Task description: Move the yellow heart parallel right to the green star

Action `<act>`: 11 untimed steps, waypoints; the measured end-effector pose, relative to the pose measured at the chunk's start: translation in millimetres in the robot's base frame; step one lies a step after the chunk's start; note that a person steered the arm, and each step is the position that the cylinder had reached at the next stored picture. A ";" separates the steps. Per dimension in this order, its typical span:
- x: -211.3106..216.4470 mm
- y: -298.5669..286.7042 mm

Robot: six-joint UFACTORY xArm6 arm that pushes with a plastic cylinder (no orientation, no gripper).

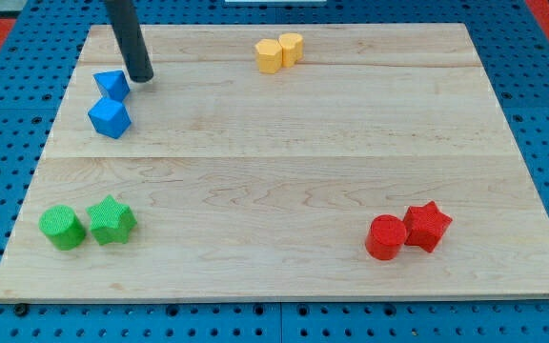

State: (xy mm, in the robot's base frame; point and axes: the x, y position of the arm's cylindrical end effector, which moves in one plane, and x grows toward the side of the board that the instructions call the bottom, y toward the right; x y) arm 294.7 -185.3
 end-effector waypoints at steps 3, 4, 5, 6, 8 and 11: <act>42.4 -17.7; -6.2 -14.6; -12.6 -14.7; -26.4 -8.1; -89.0 67.5; -100.6 240.9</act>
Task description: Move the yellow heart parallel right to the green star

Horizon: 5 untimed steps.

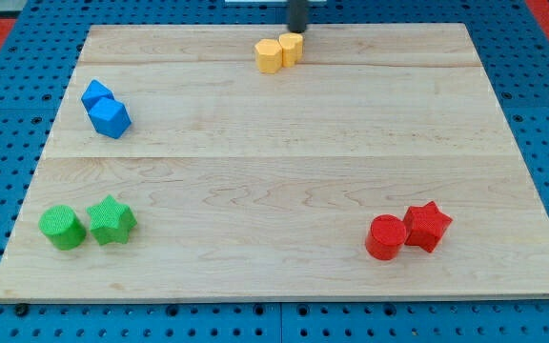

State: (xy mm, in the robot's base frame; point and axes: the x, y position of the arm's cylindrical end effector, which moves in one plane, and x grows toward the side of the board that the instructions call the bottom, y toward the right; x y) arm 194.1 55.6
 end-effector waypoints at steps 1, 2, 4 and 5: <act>79.5 -16.7; 138.3 -43.4; 35.8 -17.5; 74.1 -44.5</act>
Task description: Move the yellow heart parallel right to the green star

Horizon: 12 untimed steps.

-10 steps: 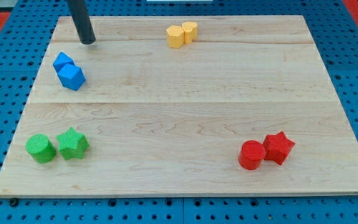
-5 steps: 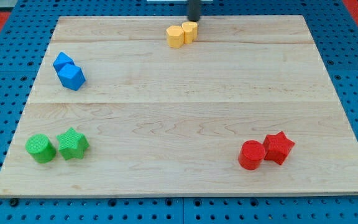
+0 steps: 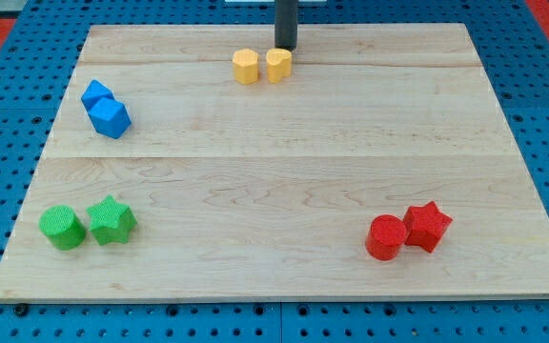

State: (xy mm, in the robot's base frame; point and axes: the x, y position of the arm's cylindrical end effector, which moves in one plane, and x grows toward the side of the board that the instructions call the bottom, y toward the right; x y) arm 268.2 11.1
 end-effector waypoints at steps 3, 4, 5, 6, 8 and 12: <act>72.4 4.7; 34.7 18.5; 12.7 -29.1; 99.2 -13.9; 129.7 -24.4; 116.4 -93.9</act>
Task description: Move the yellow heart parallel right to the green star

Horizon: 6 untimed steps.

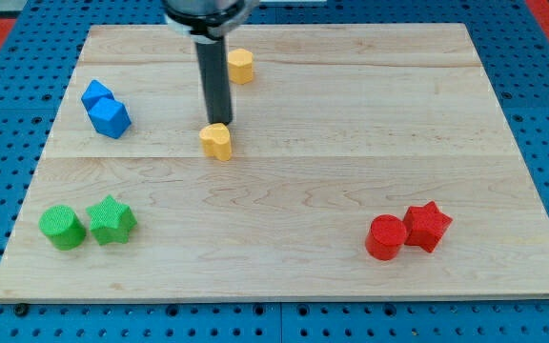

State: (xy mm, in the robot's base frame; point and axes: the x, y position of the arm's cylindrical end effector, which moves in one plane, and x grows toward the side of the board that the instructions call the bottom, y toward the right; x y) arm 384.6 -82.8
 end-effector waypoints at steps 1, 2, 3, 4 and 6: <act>76.3 34.8; 124.7 39.6; 75.3 16.3; 122.1 12.6; 169.4 -20.6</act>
State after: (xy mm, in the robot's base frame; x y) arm 554.0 -103.4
